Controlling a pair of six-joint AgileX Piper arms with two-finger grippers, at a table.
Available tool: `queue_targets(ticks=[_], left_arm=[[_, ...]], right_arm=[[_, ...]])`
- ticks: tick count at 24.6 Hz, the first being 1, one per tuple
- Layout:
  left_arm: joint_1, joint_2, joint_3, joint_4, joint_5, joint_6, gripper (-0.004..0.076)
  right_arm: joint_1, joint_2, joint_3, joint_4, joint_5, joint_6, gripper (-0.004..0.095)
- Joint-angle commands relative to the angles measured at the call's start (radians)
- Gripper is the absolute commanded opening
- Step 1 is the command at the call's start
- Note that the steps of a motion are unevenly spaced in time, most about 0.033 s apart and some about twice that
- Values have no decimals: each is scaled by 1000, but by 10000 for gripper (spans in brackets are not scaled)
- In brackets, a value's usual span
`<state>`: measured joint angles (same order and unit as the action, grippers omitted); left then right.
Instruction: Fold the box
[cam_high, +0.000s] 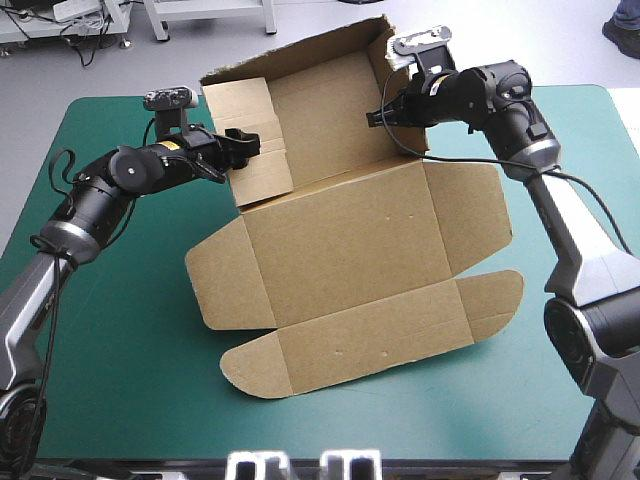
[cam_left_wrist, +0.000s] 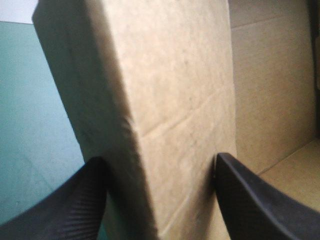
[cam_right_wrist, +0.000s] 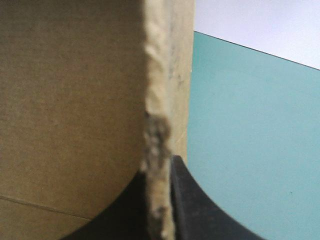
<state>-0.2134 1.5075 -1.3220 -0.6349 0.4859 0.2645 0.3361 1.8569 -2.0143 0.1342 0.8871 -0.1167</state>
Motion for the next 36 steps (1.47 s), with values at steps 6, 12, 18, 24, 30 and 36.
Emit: queue_targets(ticks=[6,12,18,24,30,36], left_arm=[[-24,-4,-28,9,-7,-26,243],[-32,-4,-36,11,24,5,-10],[-34,107,-278,85,301,-4,-10],[-108,265,-438,400,569,-125,-10],[-123,333,-467,421,694,-138,-10],[-123,390,-501,423,808,-172,-10]], right_arm=[[67,-29,-31,115,-82,27,-24],[65,-25,-31,55,-11,1,-23],[65,26,-31,-35,231,1,-24],[65,70,-31,6,369,5,-24],[65,72,-31,69,369,5,-23],[65,76,-31,54,369,59,-24]])
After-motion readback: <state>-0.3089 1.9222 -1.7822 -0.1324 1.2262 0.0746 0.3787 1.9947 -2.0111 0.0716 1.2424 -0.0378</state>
